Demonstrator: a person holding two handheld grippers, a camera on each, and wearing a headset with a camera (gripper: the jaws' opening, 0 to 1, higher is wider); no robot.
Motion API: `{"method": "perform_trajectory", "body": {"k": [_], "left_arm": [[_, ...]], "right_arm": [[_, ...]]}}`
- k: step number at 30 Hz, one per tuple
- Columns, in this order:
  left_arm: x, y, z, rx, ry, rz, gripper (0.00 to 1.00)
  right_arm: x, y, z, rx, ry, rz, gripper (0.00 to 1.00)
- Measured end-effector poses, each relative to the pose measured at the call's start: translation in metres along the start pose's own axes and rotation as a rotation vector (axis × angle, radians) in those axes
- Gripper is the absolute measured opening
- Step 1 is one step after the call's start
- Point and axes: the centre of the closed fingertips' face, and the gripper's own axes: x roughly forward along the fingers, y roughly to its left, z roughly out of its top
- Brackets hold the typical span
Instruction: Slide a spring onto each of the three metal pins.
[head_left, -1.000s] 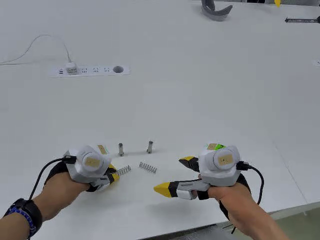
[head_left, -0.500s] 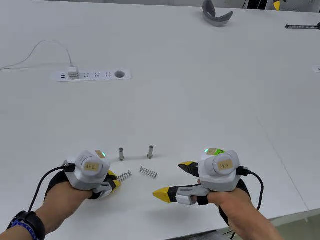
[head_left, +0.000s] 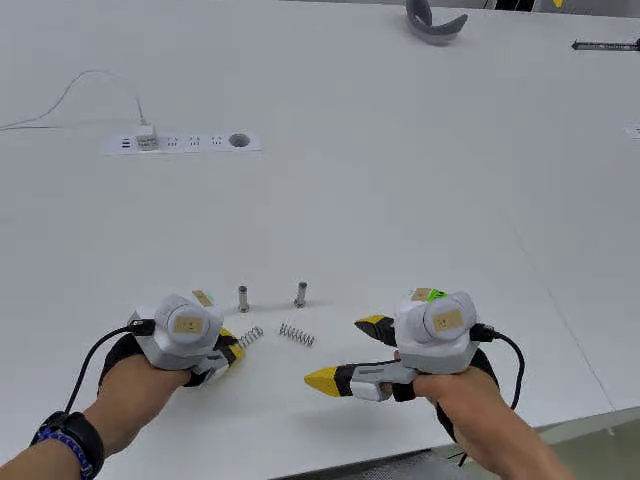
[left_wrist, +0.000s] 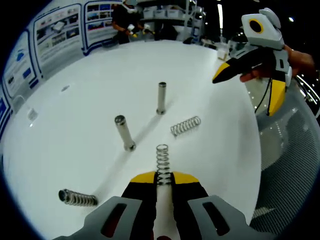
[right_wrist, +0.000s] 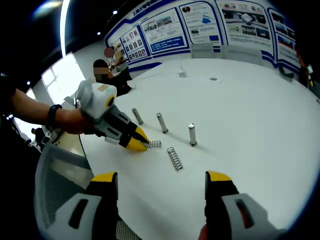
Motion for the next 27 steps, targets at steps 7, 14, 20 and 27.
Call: {"method": "perform_trajectory", "body": {"k": [7, 14, 20, 27], "left_arm": [[-0.008, 0.000, -0.003, -0.046, -0.007, 0.006, 0.10], [-0.023, -0.004, -0.003, -0.063, -0.032, 0.006, 0.10], [-0.039, -0.009, -0.004, -0.123, -0.075, 0.006, 0.10], [-0.058, -0.020, -0.013, -0.138, -0.089, 0.017, 0.10]], "right_arm": [[-0.002, -0.001, 0.002, 0.003, -0.004, 0.003, 0.71], [0.002, 0.004, 0.006, 0.018, -0.013, 0.023, 0.70], [0.010, 0.015, 0.009, 0.028, -0.022, 0.051, 0.69], [0.017, 0.027, 0.009, 0.016, -0.013, 0.083, 0.69]]}}
